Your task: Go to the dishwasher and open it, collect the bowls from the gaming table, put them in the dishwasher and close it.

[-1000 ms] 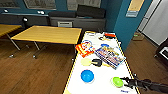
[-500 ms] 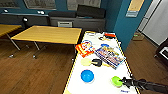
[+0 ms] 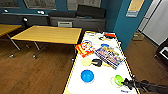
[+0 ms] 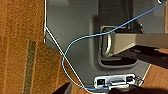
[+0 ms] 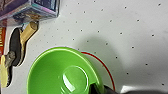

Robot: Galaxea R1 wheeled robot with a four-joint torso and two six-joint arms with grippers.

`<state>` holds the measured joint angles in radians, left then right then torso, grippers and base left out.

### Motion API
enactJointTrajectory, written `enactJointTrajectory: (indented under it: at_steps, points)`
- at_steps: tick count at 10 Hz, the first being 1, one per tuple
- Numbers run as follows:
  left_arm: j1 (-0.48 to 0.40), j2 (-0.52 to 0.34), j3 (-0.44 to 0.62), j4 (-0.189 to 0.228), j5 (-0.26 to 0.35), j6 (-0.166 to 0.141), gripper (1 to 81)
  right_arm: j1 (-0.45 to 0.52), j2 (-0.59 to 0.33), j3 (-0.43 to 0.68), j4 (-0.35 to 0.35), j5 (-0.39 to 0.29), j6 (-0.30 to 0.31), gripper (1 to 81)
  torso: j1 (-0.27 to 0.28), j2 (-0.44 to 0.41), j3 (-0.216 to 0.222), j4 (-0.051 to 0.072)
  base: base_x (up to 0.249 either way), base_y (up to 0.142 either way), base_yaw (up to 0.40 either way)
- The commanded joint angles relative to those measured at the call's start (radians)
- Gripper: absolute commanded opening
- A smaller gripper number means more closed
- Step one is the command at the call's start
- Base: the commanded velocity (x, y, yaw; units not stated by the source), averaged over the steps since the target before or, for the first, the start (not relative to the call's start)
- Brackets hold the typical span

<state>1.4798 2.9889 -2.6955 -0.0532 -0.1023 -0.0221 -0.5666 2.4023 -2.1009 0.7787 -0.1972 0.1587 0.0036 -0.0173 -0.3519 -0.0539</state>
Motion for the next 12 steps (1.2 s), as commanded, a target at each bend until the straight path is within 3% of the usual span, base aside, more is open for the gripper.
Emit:
enactJointTrajectory:
  at_steps: [1, 2, 5, 8, 10, 12]
  points:
    - [0.004, -0.002, 0.003, -0.005, 0.072, 0.004, 81.1, 0.142, -0.337, 0.265, -0.001, -0.089, -0.016, 1.0, 0.000, 0.000, 0.000, 0.000, 0.000, 0.000, 0.000]
    - [0.004, -0.002, 0.005, -0.002, 0.072, 0.004, 81.1, 0.145, -0.426, 0.343, -0.012, -0.140, -0.027, 1.0, 0.000, 0.000, 0.000, 0.000, 0.000, 0.000, 0.000]
    - [0.000, -0.001, 0.009, 0.004, 0.064, 0.004, 81.1, 0.090, -0.701, 0.595, -0.039, -0.269, -0.174, 1.0, 0.000, 0.000, 0.000, 0.000, 0.000, 0.000, 0.000]
    - [0.001, -0.068, 0.123, 0.004, 0.059, 0.004, 81.1, -0.083, -0.828, 0.756, -0.042, -0.234, -0.249, 1.0, 0.000, 0.000, 0.000, 0.000, 0.000, 0.000, 0.000]
    - [0.001, -0.245, 0.390, 0.006, 0.037, 0.004, 81.1, -0.230, -0.875, 0.805, -0.045, -0.113, -0.352, 1.0, 0.000, 0.000, 0.000, 0.000, 0.000, 0.000, 0.000]
    - [-0.005, -0.472, 0.685, 0.007, -0.052, 0.004, 81.1, -0.343, -0.886, 0.780, -0.045, -0.038, -0.387, 1.0, 0.000, 0.000, 0.000, 0.000, 0.000, 0.000, 0.000]
